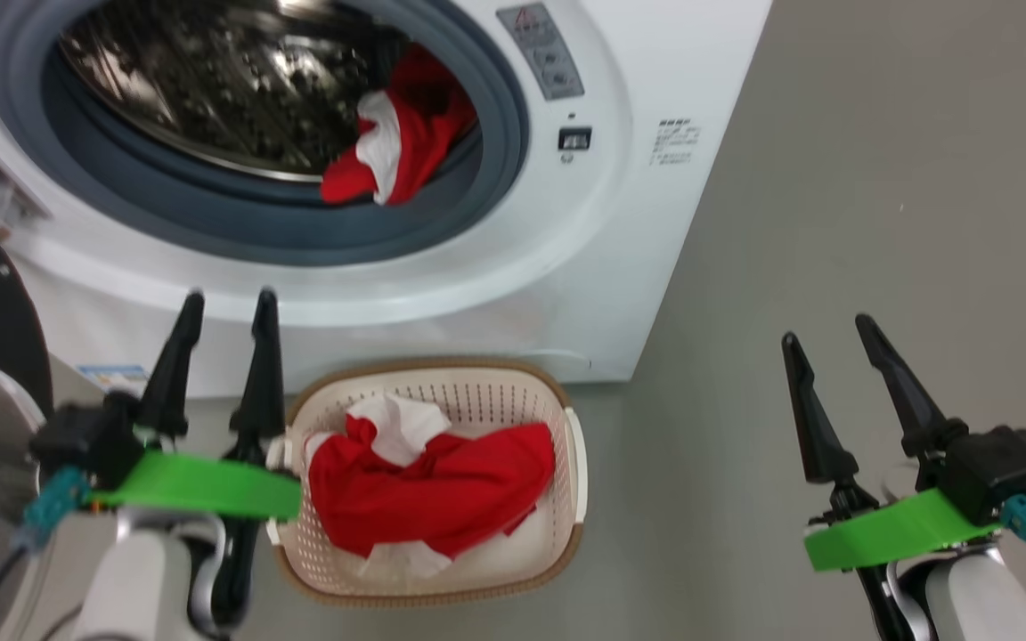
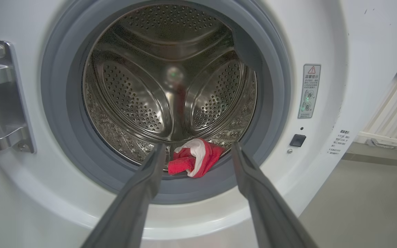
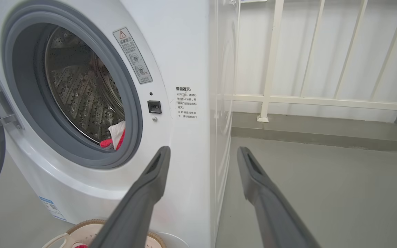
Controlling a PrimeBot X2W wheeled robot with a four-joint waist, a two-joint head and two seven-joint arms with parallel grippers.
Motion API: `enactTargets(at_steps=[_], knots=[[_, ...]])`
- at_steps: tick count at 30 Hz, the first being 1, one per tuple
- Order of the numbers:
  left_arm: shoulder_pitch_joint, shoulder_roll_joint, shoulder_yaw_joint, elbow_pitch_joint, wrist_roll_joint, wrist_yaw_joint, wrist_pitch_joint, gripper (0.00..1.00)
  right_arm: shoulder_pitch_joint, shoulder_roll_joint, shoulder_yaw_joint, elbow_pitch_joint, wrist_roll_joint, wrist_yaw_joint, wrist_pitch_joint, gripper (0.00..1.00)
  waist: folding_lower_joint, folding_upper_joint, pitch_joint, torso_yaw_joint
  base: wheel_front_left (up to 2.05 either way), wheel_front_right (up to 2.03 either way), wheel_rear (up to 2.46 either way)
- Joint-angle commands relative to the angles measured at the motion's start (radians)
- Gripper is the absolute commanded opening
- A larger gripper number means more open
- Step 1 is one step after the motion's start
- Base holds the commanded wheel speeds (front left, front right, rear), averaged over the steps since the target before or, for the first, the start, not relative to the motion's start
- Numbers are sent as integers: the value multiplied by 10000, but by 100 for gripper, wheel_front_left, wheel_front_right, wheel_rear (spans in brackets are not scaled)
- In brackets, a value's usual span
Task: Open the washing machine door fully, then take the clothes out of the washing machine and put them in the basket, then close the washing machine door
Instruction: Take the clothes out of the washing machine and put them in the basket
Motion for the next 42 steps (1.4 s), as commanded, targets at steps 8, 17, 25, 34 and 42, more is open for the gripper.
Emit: enactTargets(at_steps=[8, 17, 25, 34, 42], knots=[[-2634, 551, -167, 1084, -323, -55, -91, 100, -1016, -35, 379, -382, -21, 75, -65, 100, 0, 0, 1877, -72, 0, 0, 0], [-4890, 1094, -316, 2296, -669, -55, -91, 100, -1531, -35, 363, -558, 33, 75, -65, 100, 0, 0, 3084, -391, 0, 0, 0], [-6763, 1482, -861, 3549, -1535, -56, -91, 100, -1909, -35, 485, -648, 213, 75, -65, 100, 0, 0, 3899, -750, 0, 0, 0], [-8333, 1949, -3047, 4308, -3268, -56, 448, 100, -2145, -35, 477, -607, 365, 75, -65, 100, 0, 0, 4402, -859, 0, 0, 0], [-9620, 2735, -4573, 5835, -2548, -17, 1118, 100, -2377, -35, 700, -521, 575, 75, -65, 100, 0, 0, 4616, -1026, 0, 0, 0]])
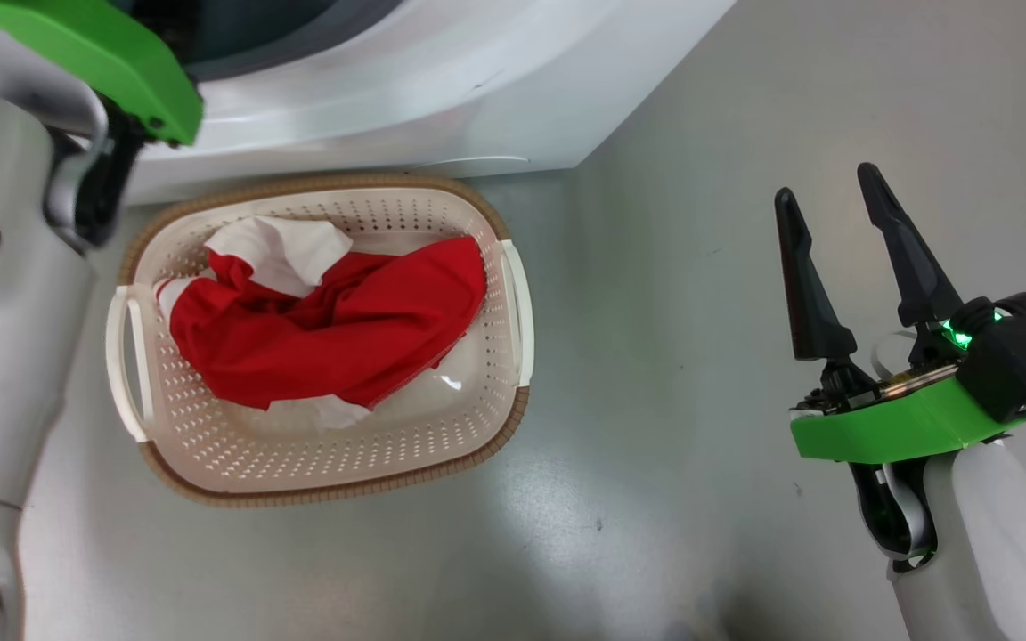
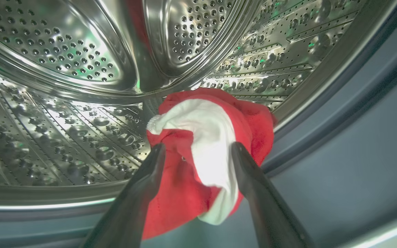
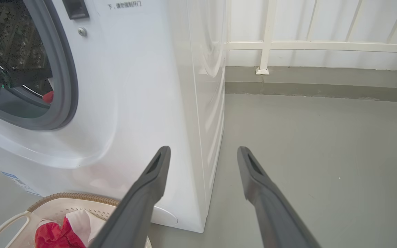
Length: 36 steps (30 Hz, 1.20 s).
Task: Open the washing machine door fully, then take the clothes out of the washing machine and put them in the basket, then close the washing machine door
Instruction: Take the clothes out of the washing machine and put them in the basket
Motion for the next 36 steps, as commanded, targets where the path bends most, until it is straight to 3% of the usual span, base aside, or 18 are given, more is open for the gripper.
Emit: enactTargets(at_steps=[1, 9, 10, 12, 13, 26, 36], knots=[[-445, 513, 0, 132, 303, 2, -55, 100, -85, 11, 287, -168, 104, 75, -63, 100, 0, 0, 65, -72, 0, 0, 0], [-908, 391, -464, 1086, 375, -37, 140, 100, -85, 11, 273, -72, 257, 75, -63, 100, 0, 0, 124, -146, 0, 0, 0], [-957, 390, -513, 1156, 364, -41, 97, 81, -93, 11, 268, -64, 273, 75, -63, 100, 0, 0, 134, -153, 0, 0, 0], [-1056, 400, -567, 1274, 363, -45, -120, 11, -107, 11, 250, -56, 300, 75, -63, 100, 0, 0, 148, -153, 0, 0, 0], [-1098, 397, -597, 1341, 377, -47, -227, 0, -114, 11, 234, -60, 319, 75, -63, 100, 0, 0, 148, -142, 0, 0, 0], [-425, 288, -122, 1426, -35, -10, -1210, 0, -154, 11, 58, 74, 563, 75, -63, 100, 0, 0, -206, 125, 0, 0, 0], [1917, 638, 1454, -1465, 438, 249, -1247, 0, 13, 11, -207, 190, 658, 75, -63, 100, 0, 0, -845, 434, 0, 0, 0]])
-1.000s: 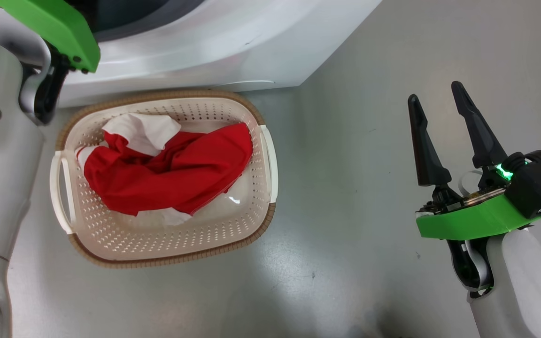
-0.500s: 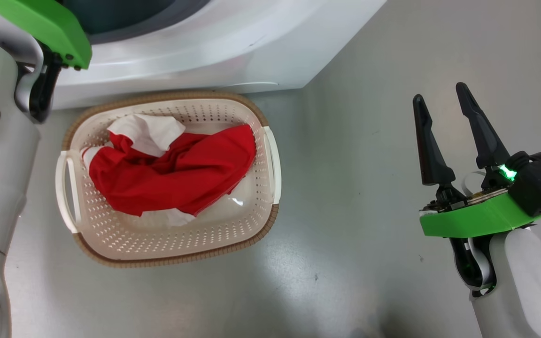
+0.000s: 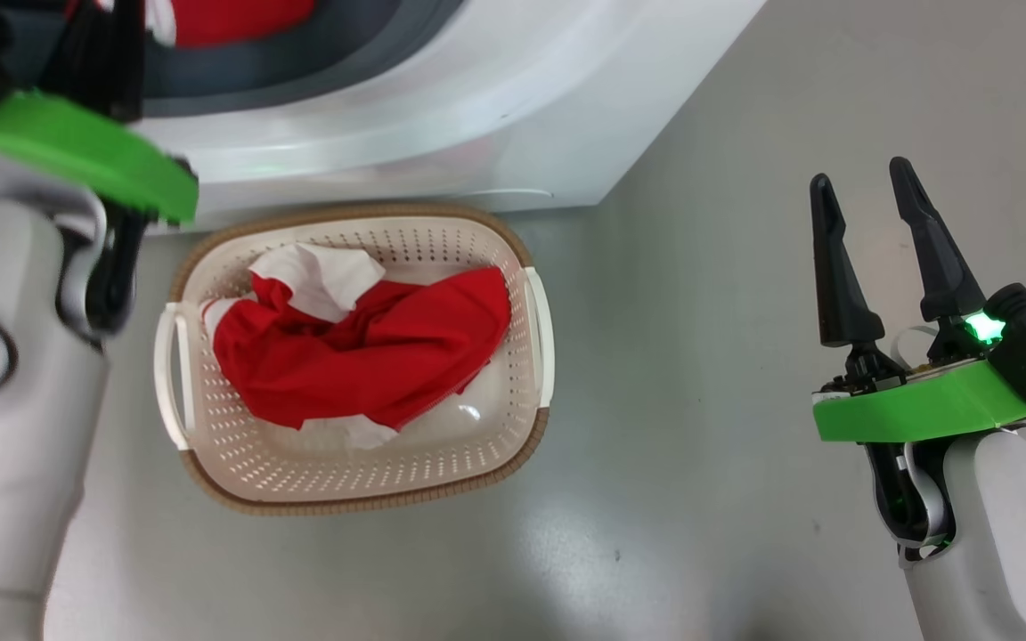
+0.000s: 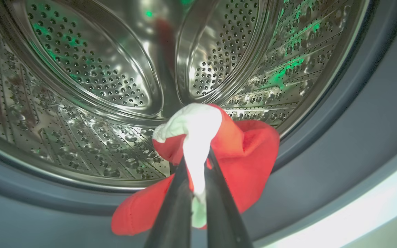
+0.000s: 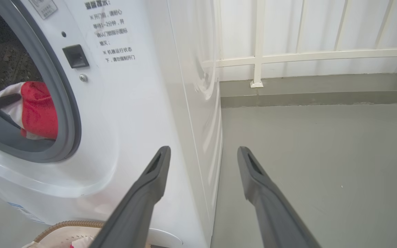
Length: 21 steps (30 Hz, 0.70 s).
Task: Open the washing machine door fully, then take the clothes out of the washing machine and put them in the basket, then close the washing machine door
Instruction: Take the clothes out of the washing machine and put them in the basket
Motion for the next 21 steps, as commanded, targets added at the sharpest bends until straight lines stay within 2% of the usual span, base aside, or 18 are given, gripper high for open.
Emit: enactTargets(at_steps=[1, 13, 21], knots=[[410, 524, 436, -527, 209, 84, -89, 0, 190, 17, 189, -192, -21, 75, -63, 100, 0, 0, -236, 118, 0, 0, 0], [3349, -134, 2423, -3078, 1051, 173, -90, 0, 504, 17, 178, -2, 1, 75, -63, 100, 0, 0, -1289, 337, 0, 0, 0], [5332, -991, 3713, -5254, 1865, 21, -91, 0, 869, 17, 269, 271, 257, 75, -63, 100, 0, 0, -2263, 503, 0, 0, 0]])
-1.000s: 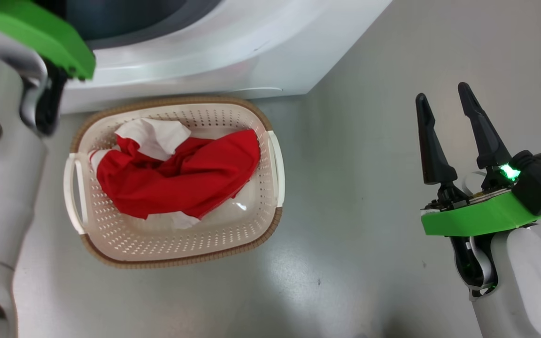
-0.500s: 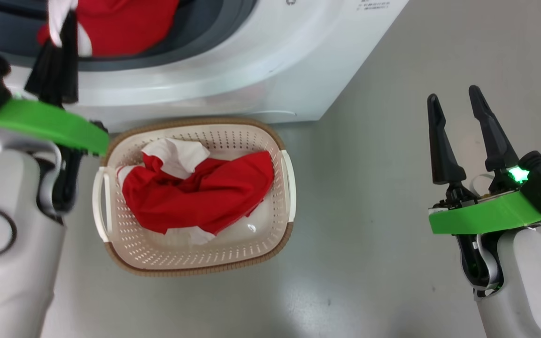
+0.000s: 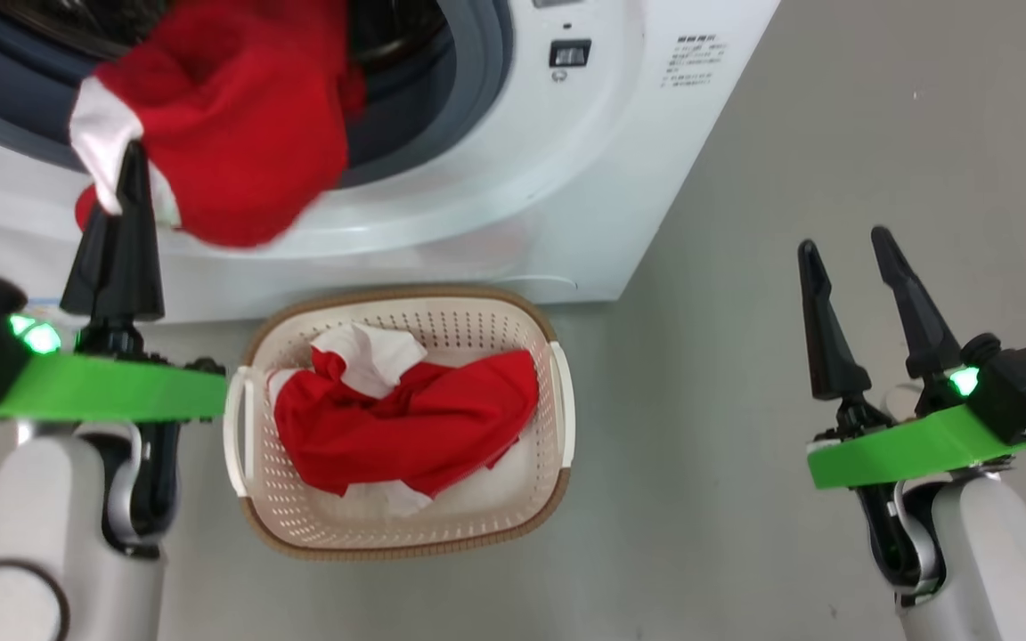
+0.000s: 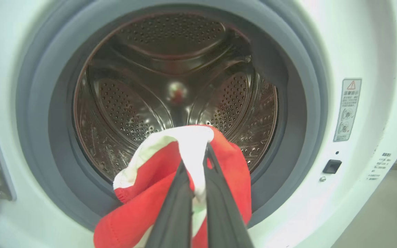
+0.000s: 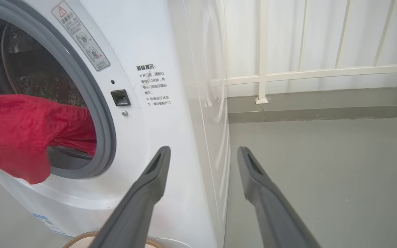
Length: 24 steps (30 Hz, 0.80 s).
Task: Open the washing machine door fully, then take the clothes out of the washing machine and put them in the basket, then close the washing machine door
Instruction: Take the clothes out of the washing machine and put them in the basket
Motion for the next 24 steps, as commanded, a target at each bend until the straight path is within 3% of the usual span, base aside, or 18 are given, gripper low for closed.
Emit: enactTargets(at_steps=[1, 16, 24], knots=[[312, 172, 489, -621, 244, -73, -79, 0, 197, 13, 266, -188, 110, 75, -63, 100, 0, -1, -470, 111, 0, 0, 0], [2296, -795, 659, -3945, 722, -127, -80, 0, 754, 13, 529, -6, 64, 75, -63, 100, 0, -1, -1512, 35, 0, 0, 0], [3223, -983, 102, -3033, 301, -9, -60, 0, 776, 13, 506, -150, -67, 75, -63, 100, 0, -1, -1091, 20, 0, 0, 0]])
